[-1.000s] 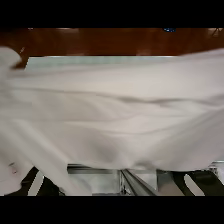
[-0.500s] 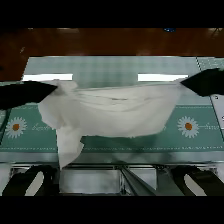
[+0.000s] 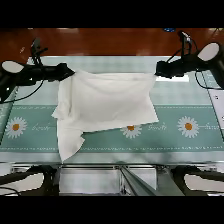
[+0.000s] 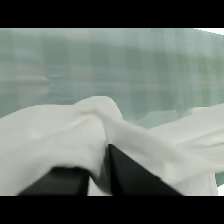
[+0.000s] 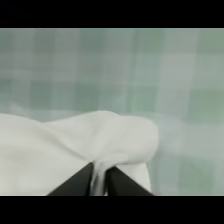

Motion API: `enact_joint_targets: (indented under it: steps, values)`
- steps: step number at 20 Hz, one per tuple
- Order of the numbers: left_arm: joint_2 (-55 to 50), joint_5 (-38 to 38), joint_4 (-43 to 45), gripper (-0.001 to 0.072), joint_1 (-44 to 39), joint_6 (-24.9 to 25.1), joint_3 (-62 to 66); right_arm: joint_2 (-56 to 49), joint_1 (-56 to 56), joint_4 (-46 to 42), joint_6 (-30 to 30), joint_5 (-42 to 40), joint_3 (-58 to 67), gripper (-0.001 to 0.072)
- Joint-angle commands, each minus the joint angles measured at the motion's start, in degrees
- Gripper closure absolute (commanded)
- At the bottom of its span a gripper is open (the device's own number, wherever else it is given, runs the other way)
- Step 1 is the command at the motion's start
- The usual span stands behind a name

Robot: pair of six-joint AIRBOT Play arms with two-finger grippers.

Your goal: Fold the shirts.

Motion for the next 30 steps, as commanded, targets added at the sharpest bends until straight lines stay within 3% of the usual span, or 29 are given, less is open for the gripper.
enact_joint_targets:
  steps: [1,2,5,7,8,9,11,14,15,18,21,25,26,27,28,30]
  values:
    - [-8.0,-5.8,0.4,0.0196,0.0,-1.7,8.6,-7.3,-1.6,5.4,3.1,-2.9,6.4,0.0304]
    - [-8.5,-9.6,2.1,0.0196,0.7,-1.8,10.2,-7.6,-2.7,6.2,2.9,-1.6,7.9,0.0302]
    - [-8.0,-22.3,14.7,0.0197,7.1,-9.5,11.8,-5.6,-9.8,4.5,0.7,10.1,9.9,0.0304]
    - [-6.0,-30.7,18.4,0.0198,13.6,-10.0,8.1,-2.3,-15.6,-3.7,0.0,17.5,6.9,0.0304]
    - [-3.8,-31.7,19.6,0.0198,16.8,-10.1,4.2,0.1,-18.7,-9.3,3.1,18.3,2.8,0.0304]
    - [-0.7,-30.8,19.8,0.0198,20.5,-10.0,-1.4,2.8,-21.9,-12.7,7.1,18.1,-2.4,0.0304]
    - [5.1,-28.6,19.7,0.0198,27.4,-8.8,-13.5,8.8,-28.4,-10.9,6.0,14.1,-14.7,0.0304]
    - [7.2,-27.6,15.8,0.0198,34.5,-6.6,-27.6,16.4,-34.1,3.1,-1.6,5.1,-30.3,0.0304]
    - [7.1,-27.1,12.6,0.0198,35.8,-3.7,-30.4,17.9,-34.4,7.5,-5.3,4.2,-33.3,0.0304]
    - [7.0,-24.3,9.2,0.0198,35.9,-0.5,-34.8,19.4,-34.2,12.9,-11.0,6.1,-35.6,0.0304]
    - [7.0,-23.2,6.6,0.0199,33.3,2.4,-35.2,19.4,-34.2,13.1,-11.9,6.8,-35.6,0.0304]
    - [5.9,-19.5,4.2,0.0203,27.0,2.8,-35.0,19.3,-34.2,12.0,-13.8,9.7,-35.8,0.0304]
    - [5.5,-18.7,4.2,0.0281,25.4,2.6,-34.8,19.3,-34.1,10.9,-15.9,10.7,-36.6,0.0304]
    - [5.4,-18.9,4.2,0.0542,24.3,3.0,-34.6,19.3,-34.1,9.7,-15.8,10.8,-38.4,0.0304]
    - [5.4,-19.5,4.2,0.0685,23.6,4.5,-34.2,19.3,-34.1,9.2,-15.2,11.0,-41.0,0.0304]
    - [5.4,-20.5,4.3,0.0684,23.5,5.0,-33.3,19.3,-33.8,13.1,-15.2,11.7,-45.7,0.0304]
